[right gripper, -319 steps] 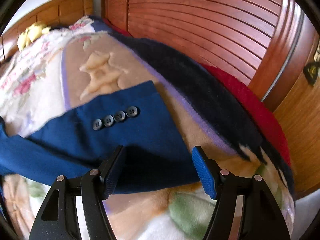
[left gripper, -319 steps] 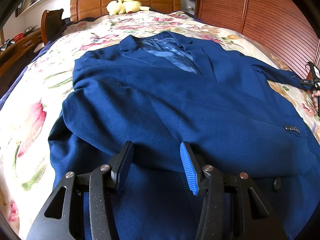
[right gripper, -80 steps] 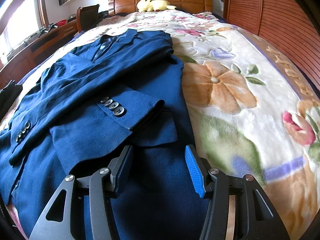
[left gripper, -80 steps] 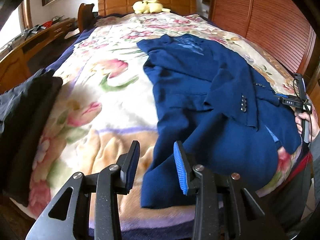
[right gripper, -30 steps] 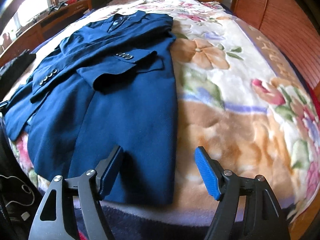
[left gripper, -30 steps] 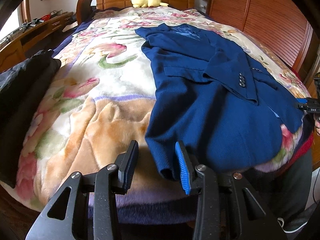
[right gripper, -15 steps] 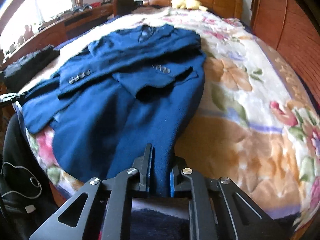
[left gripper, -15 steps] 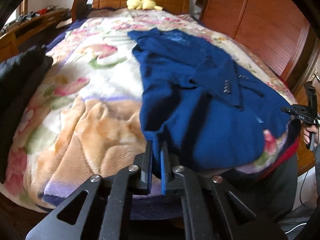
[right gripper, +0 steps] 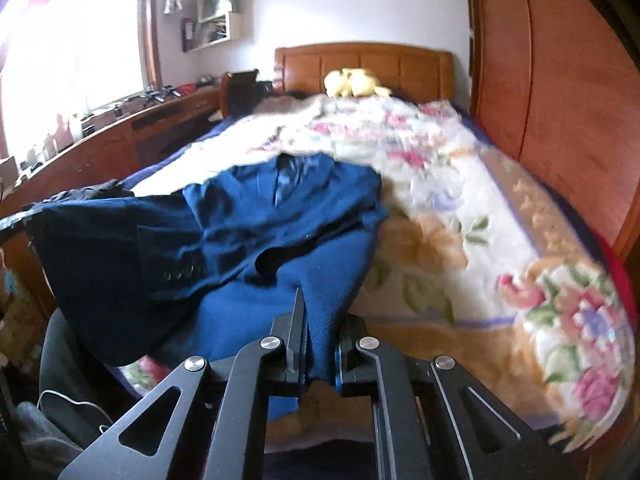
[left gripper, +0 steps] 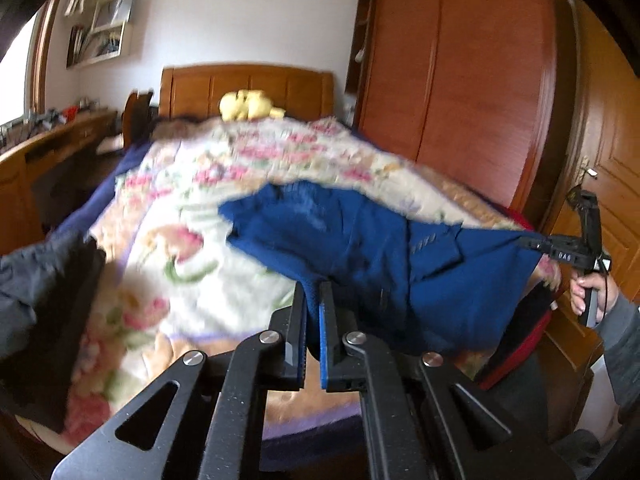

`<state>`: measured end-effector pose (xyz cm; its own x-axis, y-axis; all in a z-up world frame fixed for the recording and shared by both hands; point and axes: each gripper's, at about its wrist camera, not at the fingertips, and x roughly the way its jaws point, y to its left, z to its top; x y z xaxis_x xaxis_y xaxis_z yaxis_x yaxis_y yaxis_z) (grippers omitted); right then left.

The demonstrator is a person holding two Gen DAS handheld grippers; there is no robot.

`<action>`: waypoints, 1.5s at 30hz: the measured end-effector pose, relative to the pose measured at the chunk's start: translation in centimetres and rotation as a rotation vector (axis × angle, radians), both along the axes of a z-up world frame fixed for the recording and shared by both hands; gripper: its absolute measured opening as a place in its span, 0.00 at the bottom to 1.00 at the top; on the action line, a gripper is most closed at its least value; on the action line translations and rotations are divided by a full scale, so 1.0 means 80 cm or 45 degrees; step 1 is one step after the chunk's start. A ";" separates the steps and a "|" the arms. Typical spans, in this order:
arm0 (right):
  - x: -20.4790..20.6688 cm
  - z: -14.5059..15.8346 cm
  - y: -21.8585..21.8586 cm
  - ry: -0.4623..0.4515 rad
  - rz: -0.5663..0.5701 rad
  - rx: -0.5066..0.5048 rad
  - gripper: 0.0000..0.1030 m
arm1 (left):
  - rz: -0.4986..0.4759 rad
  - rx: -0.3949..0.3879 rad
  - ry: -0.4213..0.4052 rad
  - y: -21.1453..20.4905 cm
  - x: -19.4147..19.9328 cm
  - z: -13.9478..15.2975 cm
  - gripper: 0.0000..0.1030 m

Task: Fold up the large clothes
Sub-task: 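Lift the hem with both grippers, fold it toward the collar, then open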

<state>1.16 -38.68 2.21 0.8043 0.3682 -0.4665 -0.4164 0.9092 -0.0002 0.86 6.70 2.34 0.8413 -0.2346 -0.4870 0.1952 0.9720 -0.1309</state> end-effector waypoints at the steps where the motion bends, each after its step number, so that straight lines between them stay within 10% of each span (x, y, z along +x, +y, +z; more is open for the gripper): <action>1: -0.010 0.008 -0.003 -0.018 0.004 0.002 0.08 | -0.002 0.001 -0.030 -0.001 -0.007 0.013 0.05; 20: -0.232 0.118 -0.088 -0.375 -0.012 0.147 0.08 | -0.072 0.077 -0.373 -0.024 -0.078 0.138 0.05; 34: -0.095 0.038 -0.027 -0.157 -0.022 -0.025 0.09 | 0.026 0.104 -0.094 -0.014 0.053 0.023 0.05; 45: 0.107 0.060 0.040 -0.161 -0.160 -0.145 0.09 | 0.159 0.159 0.041 0.026 0.230 -0.016 0.05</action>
<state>9.73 -35.48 7.02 0.8952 0.2123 -0.3919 -0.2902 0.9450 -0.1508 19.27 8.76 1.07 0.8438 -0.0652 -0.5328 0.0697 0.9975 -0.0116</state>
